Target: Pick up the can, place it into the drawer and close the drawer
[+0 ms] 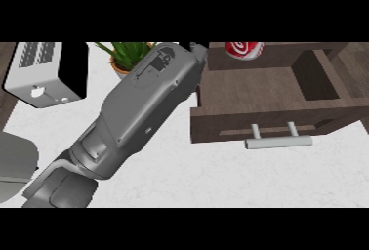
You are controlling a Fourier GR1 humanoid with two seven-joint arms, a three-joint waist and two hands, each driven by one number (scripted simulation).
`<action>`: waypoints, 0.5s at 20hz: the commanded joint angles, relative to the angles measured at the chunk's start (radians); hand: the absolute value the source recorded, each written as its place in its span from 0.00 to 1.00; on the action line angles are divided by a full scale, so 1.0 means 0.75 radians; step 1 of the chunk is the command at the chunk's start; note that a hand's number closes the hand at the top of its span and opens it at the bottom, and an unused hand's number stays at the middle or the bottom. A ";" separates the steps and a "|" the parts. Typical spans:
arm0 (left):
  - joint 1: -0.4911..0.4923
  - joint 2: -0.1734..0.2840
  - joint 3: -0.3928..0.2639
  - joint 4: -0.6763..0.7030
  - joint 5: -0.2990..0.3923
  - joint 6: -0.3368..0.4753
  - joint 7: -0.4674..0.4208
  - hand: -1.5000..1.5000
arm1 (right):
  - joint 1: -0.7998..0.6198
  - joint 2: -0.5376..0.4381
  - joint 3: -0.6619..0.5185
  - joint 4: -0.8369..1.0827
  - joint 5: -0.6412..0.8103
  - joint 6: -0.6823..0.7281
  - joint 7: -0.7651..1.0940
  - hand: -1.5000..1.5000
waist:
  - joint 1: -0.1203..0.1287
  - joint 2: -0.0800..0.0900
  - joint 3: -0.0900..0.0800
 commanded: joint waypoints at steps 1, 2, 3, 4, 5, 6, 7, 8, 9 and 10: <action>-0.061 0.000 -0.068 0.098 0.104 0.015 -0.033 1.00 | -0.054 -0.041 -0.007 0.009 -0.025 -0.042 0.051 0.00 | -0.004 0.003 0.000; -0.029 0.000 -0.088 0.112 0.122 0.006 -0.090 1.00 | -0.013 -0.008 0.025 -0.061 -0.003 -0.026 0.070 0.00 | -0.014 0.005 0.000; -0.043 0.000 -0.195 0.057 0.161 0.129 -0.038 1.00 | -0.023 -0.015 0.007 -0.028 -0.022 -0.014 0.041 0.00 | -0.026 0.000 0.001; -0.034 0.000 -0.137 0.138 0.150 0.036 -0.102 1.00 | -0.044 -0.018 -0.012 -0.004 -0.049 -0.031 0.030 0.00 | -0.017 0.005 0.001; 0.001 0.000 -0.148 0.138 0.190 0.035 -0.138 1.00 | -0.072 0.004 0.046 -0.054 0.024 -0.069 0.071 0.00 | -0.017 0.009 0.000; -0.064 0.000 -0.158 0.118 0.184 0.052 -0.055 1.00 | -0.042 -0.013 -0.028 0.003 -0.005 -0.024 0.009 0.00 | 0.004 -0.002 0.000; -0.059 0.000 -0.200 0.136 0.236 0.083 -0.065 1.00 | -0.063 -0.022 0.008 -0.007 -0.044 -0.042 0.058 0.00 | -0.023 0.004 0.001; -0.074 0.000 -0.163 0.217 0.215 0.028 -0.097 1.00 | -0.048 -0.016 0.027 -0.066 -0.009 -0.064 0.104 0.00 | -0.020 0.009 0.000; -0.027 0.000 -0.175 0.208 0.248 0.029 -0.141 1.00 | -0.042 -0.043 0.003 -0.022 -0.030 -0.017 0.072 0.00 | -0.028 0.010 0.001; -0.046 0.000 -0.292 0.116 0.302 0.137 -0.067 1.00 | -0.091 0.000 0.070 -0.018 0.066 -0.036 0.062 0.00 | -0.034 0.007 0.001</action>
